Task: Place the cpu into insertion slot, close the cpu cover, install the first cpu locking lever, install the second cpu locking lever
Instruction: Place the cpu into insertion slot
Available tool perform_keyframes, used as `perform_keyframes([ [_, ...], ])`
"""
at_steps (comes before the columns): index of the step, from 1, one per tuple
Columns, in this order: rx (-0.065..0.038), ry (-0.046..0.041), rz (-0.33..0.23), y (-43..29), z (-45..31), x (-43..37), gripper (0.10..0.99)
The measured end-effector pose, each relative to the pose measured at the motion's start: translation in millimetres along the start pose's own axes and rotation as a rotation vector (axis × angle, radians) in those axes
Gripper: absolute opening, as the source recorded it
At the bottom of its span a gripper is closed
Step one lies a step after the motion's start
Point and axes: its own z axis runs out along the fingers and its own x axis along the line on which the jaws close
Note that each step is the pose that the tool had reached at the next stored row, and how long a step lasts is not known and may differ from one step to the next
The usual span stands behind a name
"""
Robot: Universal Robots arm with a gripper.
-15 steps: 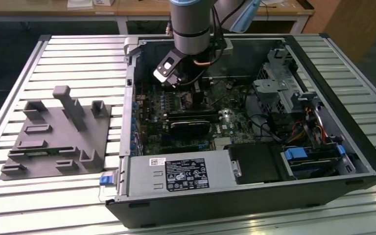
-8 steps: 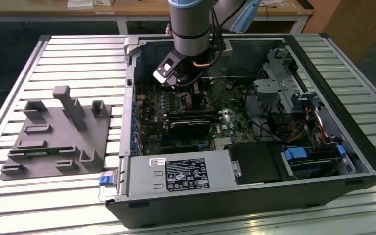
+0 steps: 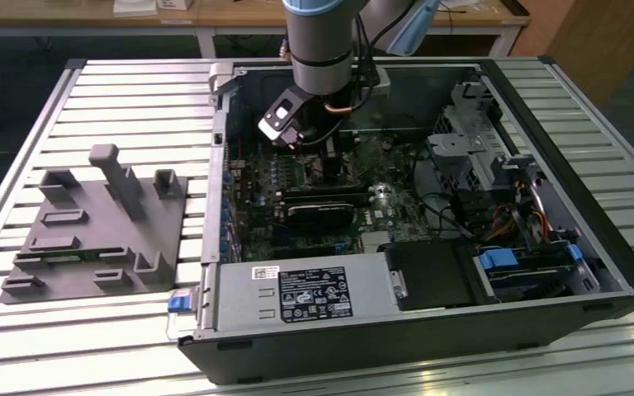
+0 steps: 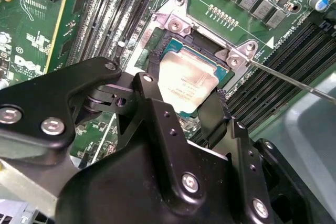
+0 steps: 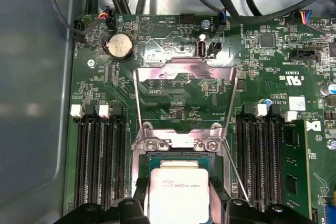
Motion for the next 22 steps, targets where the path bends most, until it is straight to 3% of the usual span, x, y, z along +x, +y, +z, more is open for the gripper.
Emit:
perform_keyframes([
  [6, 0.000, -0.0188, -0.002, 0.0, 0.1, 0.0, 0.541],
  [22, 0.000, -0.0195, -0.005, 0.3, 2.9, 0.2, 0.541],
])
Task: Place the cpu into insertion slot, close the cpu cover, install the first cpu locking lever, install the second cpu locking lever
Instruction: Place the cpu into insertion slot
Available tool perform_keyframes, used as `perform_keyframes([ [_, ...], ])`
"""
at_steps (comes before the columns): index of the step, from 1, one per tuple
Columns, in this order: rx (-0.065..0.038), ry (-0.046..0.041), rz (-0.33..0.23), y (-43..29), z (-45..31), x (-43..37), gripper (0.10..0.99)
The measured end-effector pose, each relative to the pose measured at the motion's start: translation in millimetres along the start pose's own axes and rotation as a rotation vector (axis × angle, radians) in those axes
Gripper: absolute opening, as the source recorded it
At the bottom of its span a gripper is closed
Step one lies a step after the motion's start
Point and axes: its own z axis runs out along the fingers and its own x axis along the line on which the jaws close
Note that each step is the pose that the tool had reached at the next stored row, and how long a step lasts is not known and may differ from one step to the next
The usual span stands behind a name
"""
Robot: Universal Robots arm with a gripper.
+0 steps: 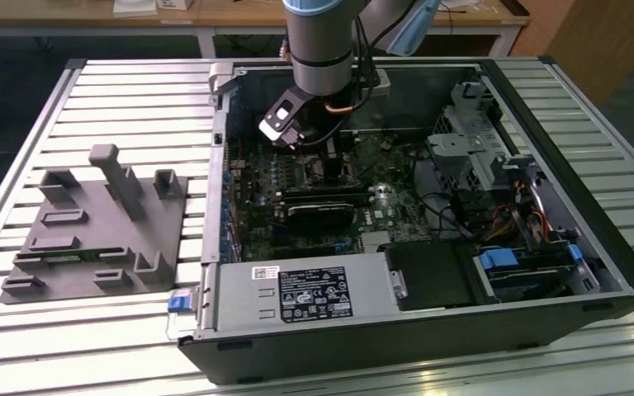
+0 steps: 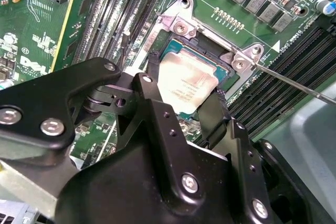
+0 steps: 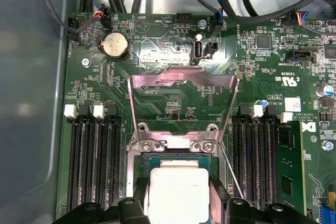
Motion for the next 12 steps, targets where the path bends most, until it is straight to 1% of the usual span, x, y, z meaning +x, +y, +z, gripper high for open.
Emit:
perform_keyframes([
  [7, -0.001, 0.0016, 0.000, 0.1, 0.6, 0.3, 0.549],
  [8, -0.001, 0.0011, 0.000, 0.1, 0.6, 0.2, 0.612],
  [12, 0.000, 0.0003, 0.000, 0.0, 0.2, 0.1, 0.612],
])
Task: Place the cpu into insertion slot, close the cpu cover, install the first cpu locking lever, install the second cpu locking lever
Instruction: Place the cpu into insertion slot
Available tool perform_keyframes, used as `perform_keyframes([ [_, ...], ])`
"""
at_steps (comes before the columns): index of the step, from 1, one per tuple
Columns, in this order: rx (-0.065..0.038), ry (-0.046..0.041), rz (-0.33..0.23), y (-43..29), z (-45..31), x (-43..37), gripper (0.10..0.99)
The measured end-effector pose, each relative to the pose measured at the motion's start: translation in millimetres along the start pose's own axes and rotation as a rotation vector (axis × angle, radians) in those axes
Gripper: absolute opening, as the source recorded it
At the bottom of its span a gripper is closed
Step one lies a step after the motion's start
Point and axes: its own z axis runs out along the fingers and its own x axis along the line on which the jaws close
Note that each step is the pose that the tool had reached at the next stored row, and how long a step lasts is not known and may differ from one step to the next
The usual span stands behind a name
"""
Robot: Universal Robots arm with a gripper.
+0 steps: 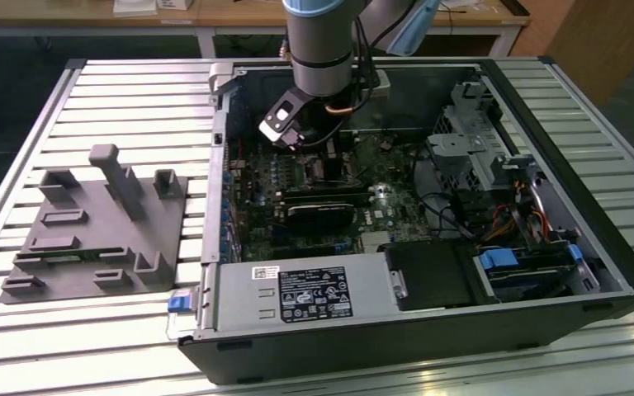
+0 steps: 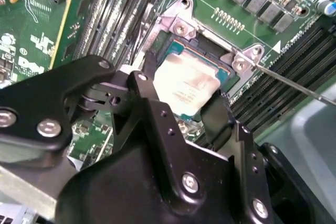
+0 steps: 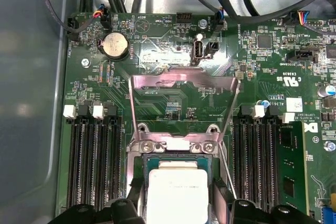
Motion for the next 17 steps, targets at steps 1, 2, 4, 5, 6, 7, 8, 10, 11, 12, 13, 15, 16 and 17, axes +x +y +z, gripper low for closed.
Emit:
perform_keyframes([
  [1, 0.000, -0.0002, 0.000, 0.0, -0.4, 0.0, 0.612],
  [2, 0.000, -0.0002, 0.000, 0.1, -1.1, -0.1, 0.612],
  [4, 0.000, -0.0001, 0.000, 0.3, -3.1, -0.1, 0.612],
  [5, 0.000, -0.0001, 0.000, 0.5, -4.6, -0.1, 0.612],
  [6, 0.000, 0.0000, 0.000, 0.7, -6.3, -0.1, 0.612],
  [7, 0.000, -0.0001, 0.000, 0.9, -8.1, -0.1, 0.612],
  [8, 0.000, -0.0001, 0.000, 1.1, -9.9, -0.1, 0.612],
  [10, 0.000, 0.0000, 0.000, 1.4, -12.3, -0.1, 0.612],
  [11, 0.000, 0.0001, 0.000, 1.5, -12.3, -0.1, 0.612],
  [12, 0.000, 0.0002, 0.000, 1.5, -12.3, -0.1, 0.612],
  [13, 0.000, 0.0002, 0.000, 1.5, -12.3, -0.1, 0.612],
  [15, 0.000, 0.0001, 0.000, 1.4, -12.4, -0.2, 0.612],
  [16, 0.000, 0.0000, 0.000, 1.5, -12.4, -0.1, 0.612],
  [17, 0.000, 0.0000, 0.000, 1.5, -12.4, -0.1, 0.596],
])
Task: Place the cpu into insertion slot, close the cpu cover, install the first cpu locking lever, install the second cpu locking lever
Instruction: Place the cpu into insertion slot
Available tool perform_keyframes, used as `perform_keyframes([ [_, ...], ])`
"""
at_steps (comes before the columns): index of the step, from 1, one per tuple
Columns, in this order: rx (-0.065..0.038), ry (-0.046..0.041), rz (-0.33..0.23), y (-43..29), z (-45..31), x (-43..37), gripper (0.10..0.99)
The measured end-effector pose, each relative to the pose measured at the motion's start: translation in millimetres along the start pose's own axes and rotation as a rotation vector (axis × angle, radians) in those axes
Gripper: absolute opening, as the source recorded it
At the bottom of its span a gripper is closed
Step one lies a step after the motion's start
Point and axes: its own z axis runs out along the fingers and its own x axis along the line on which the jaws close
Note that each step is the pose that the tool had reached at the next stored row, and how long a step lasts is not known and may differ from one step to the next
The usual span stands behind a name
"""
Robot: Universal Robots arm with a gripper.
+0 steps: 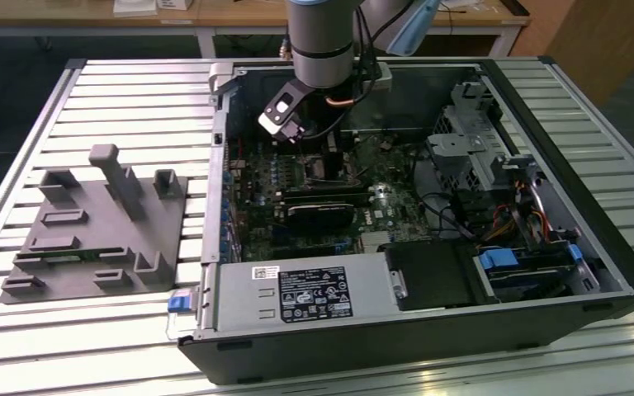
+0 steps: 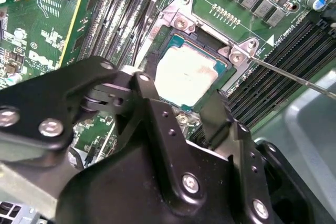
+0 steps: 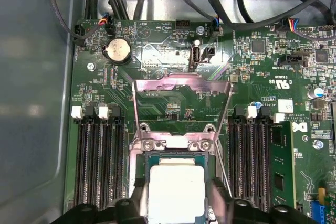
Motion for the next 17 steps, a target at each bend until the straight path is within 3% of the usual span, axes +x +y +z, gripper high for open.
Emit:
perform_keyframes([
  [1, 0.000, 0.0000, 0.000, 0.0, 0.0, 0.0, 0.596],
  [3, 0.000, -0.0001, 0.000, 0.0, -0.1, 0.0, 0.471],
  [4, 0.000, 0.0000, 0.000, 0.0, -0.1, 0.0, 0.471],
  [6, 0.000, 0.0000, 0.000, 0.0, -0.1, 0.0, 0.357],
  [7, 0.000, 0.0000, 0.000, 0.0, -0.2, 0.0, 0.357],
  [10, 0.000, 0.0000, 0.000, 0.0, -0.2, 0.0, 0.180],
  [11, 0.000, 0.0000, 0.000, 0.0, -0.2, 0.0, 0.180],
  [12, 0.000, 0.0000, 0.000, 0.0, -0.3, 0.0, 0.122],
  [17, 0.000, 0.0000, 0.000, 0.0, -0.3, 0.0, 0.106],
])
